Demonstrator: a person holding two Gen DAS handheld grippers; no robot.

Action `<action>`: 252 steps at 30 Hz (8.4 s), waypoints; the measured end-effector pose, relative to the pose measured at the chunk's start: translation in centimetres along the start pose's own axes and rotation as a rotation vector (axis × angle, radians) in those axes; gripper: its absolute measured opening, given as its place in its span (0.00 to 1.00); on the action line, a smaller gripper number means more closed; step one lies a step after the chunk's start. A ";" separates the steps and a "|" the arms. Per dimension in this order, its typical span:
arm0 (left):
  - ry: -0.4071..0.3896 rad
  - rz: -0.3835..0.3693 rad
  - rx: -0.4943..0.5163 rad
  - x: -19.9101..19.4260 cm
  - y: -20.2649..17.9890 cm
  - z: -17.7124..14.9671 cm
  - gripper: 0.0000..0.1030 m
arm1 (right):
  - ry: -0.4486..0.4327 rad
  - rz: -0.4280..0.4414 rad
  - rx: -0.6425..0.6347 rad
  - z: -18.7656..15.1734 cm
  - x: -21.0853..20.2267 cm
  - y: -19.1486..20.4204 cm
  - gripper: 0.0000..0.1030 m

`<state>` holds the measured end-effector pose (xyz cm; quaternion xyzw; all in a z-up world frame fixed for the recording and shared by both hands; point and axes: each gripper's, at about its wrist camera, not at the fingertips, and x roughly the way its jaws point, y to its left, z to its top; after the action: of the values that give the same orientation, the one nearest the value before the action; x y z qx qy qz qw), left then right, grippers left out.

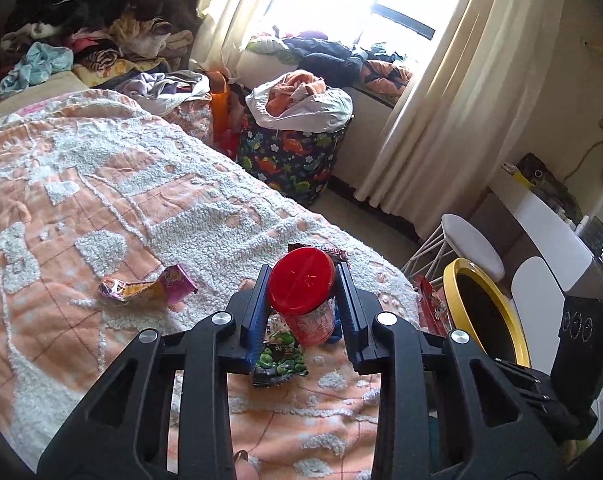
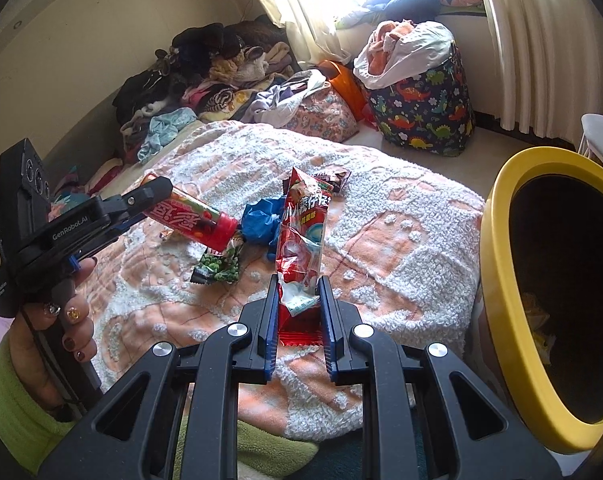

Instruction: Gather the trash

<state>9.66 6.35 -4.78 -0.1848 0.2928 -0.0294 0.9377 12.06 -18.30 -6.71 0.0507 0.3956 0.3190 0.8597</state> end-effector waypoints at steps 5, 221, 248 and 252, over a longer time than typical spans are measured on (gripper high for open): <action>0.014 -0.025 0.025 0.1 -1.4 -0.3 0.24 | -0.021 -0.007 0.007 0.4 -0.9 -0.5 0.17; -0.014 0.207 -0.361 1.4 11.2 -1.8 0.64 | 0.048 -0.067 0.036 4.7 9.4 1.4 0.56; -0.018 0.127 -0.284 1.1 7.8 -1.3 0.05 | 0.021 0.018 0.099 2.4 6.0 -0.6 0.02; -0.030 0.102 -0.240 0.7 6.2 -0.8 0.05 | 0.006 0.011 0.090 2.3 4.8 -0.9 0.02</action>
<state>9.48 11.70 -8.04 -0.2810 0.2893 0.0565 0.9133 16.44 -15.80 -8.51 0.0904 0.4120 0.3059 0.8535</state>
